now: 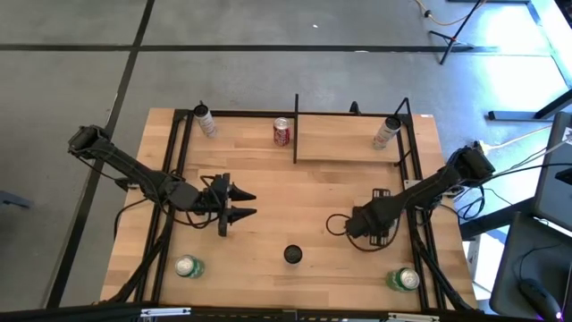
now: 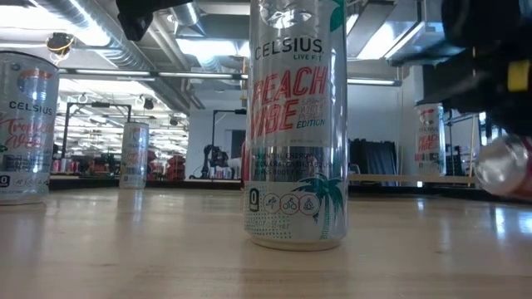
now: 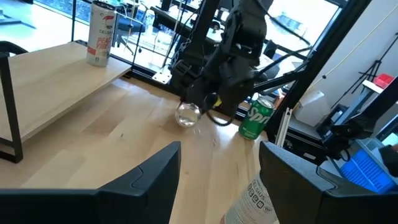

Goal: Place canned beverage on shelf
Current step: Put the red soda can on the shelf, then put the white-pink soda can on the shelf aligned with the other white-pink soda can

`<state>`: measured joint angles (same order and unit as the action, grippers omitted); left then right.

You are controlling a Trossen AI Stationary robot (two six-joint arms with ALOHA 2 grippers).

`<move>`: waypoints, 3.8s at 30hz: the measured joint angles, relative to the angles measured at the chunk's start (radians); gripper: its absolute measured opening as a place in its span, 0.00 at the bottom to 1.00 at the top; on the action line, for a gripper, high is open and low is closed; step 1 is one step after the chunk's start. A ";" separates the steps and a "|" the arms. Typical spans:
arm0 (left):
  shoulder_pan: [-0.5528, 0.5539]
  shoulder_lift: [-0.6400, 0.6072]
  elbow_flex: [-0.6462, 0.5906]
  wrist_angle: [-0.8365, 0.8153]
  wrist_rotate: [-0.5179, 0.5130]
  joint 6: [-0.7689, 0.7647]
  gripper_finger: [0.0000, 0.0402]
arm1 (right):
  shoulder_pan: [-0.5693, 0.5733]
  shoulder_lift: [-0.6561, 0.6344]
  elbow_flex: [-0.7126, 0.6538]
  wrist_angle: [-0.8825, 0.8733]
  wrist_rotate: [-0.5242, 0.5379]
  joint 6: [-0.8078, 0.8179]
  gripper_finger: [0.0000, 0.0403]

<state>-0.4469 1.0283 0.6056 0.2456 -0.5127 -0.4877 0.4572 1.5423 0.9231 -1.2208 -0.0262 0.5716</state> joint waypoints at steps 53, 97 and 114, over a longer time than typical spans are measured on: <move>0.000 0.000 0.000 0.012 -0.002 -0.060 0.52 | 0.092 -0.299 -0.529 1.041 0.642 0.419 0.97; -0.070 0.477 0.005 0.255 0.243 -0.060 0.52 | 0.217 -0.008 -0.074 1.355 0.544 0.082 0.84; -0.053 0.622 0.129 0.263 0.242 0.000 0.52 | 0.197 0.224 0.025 1.530 0.530 -0.058 0.84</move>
<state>-0.5002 1.6505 0.7344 0.5088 -0.2710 -0.4873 0.6540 1.7663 0.9485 0.3088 0.5041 0.5133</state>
